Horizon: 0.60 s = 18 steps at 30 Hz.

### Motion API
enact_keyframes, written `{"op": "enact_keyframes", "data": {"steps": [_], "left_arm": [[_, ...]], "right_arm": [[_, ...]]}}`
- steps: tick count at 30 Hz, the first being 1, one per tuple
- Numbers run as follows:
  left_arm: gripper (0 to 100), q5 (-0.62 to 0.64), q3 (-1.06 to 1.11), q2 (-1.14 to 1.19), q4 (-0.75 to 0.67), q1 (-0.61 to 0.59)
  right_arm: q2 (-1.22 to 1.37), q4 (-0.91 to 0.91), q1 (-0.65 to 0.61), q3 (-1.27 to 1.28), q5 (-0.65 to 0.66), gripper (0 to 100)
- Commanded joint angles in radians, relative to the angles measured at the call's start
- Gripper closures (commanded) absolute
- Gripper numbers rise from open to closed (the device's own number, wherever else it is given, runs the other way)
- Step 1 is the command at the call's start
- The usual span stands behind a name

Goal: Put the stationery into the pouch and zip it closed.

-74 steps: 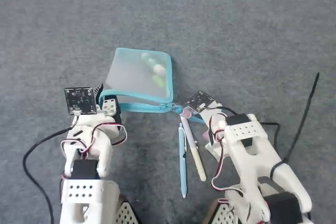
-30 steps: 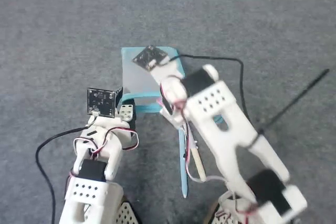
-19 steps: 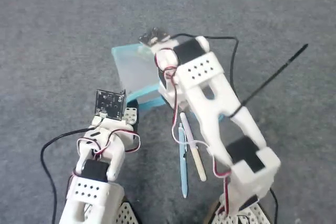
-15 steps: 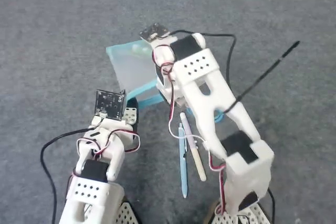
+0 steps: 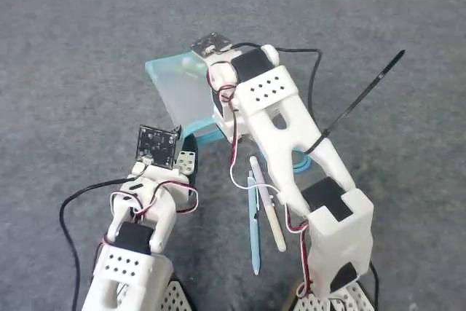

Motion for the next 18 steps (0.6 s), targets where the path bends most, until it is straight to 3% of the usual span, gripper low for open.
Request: {"op": "enact_keyframes", "data": {"steps": [1, 4, 8, 11, 18], "left_arm": [[99, -0.017, -0.024, 0.003, -0.029, 0.012], [99, -0.018, -0.022, 0.003, -0.029, 0.012], [99, -0.018, -0.022, 0.003, -0.028, 0.011], [99, -0.018, -0.022, 0.003, -0.028, 0.011], [99, -0.018, -0.022, 0.003, -0.028, 0.011]], "right_arm": [[-0.090, 0.028, 0.005, -0.061, 0.015, 79.0], [-0.090, 0.031, 0.013, -0.060, 0.023, 83.0], [-0.090, 0.035, 0.064, -0.014, 0.046, 99.8], [-0.090, 0.024, 0.148, 0.075, 0.115, 99.6], [-0.151, -0.119, 0.443, 0.221, 0.138, 99.2]]}}
